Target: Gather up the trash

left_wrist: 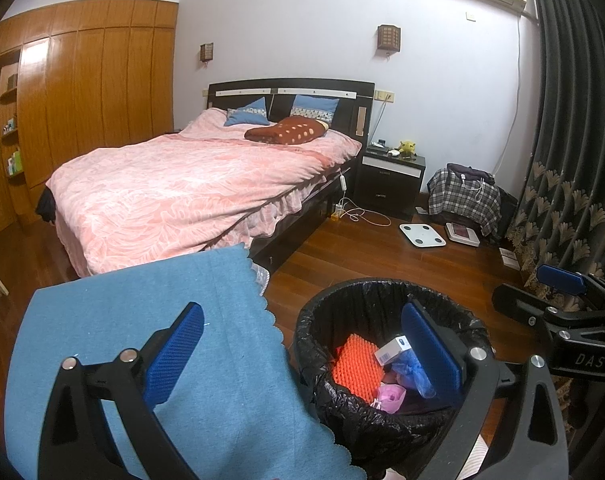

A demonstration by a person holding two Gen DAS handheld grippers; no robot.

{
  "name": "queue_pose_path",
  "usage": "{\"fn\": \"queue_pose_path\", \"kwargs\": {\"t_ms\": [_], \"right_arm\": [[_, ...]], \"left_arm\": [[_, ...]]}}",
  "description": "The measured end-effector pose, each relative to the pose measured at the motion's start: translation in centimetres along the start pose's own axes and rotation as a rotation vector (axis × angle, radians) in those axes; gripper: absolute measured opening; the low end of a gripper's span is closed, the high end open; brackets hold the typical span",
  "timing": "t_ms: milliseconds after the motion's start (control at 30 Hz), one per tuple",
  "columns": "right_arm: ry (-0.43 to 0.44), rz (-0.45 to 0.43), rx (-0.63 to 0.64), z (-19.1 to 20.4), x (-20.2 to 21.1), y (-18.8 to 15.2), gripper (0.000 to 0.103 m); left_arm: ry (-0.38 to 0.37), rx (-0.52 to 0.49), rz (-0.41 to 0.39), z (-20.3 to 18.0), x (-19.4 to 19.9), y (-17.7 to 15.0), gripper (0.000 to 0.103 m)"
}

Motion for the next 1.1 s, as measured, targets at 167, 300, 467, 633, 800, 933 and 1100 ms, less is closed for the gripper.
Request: {"fn": "queue_pose_path", "kwargs": {"t_ms": [167, 300, 467, 633, 800, 933, 1100], "right_arm": [[-0.001, 0.002, 0.001, 0.05, 0.01, 0.02, 0.098], [-0.001, 0.002, 0.0, 0.03, -0.07, -0.28, 0.098], [-0.002, 0.003, 0.001, 0.03, 0.0, -0.49, 0.098], [-0.003, 0.004, -0.001, -0.04, 0.04, -0.65, 0.097], [-0.003, 0.007, 0.0, -0.03, 0.05, -0.67, 0.098], [-0.003, 0.006, 0.0, -0.09, 0.13, -0.82, 0.098], [-0.003, 0.007, 0.001, -0.05, 0.06, -0.71, 0.098]], "left_arm": [[-0.001, -0.001, 0.001, 0.01, -0.01, 0.04, 0.097], [-0.001, 0.0, 0.001, -0.02, -0.03, 0.09, 0.097], [0.0, 0.001, 0.002, -0.05, 0.04, -0.01, 0.097], [-0.001, 0.0, 0.002, -0.1, 0.08, -0.14, 0.097], [-0.002, 0.001, 0.002, -0.08, 0.16, -0.17, 0.097], [-0.001, 0.001, 0.004, -0.08, 0.13, -0.11, 0.097], [-0.002, 0.001, 0.002, -0.04, 0.18, -0.09, 0.097]]}}
Point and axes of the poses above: each gripper's, at about its wrist camera, not at the fingertips, and x roughly against the way its jaws point, z to its left, y to its top, the point moved 6 cm from there along -x, roughly the way its jaws point, and after that the axes turned 10 degrees about -x, right-handed, at the moved point
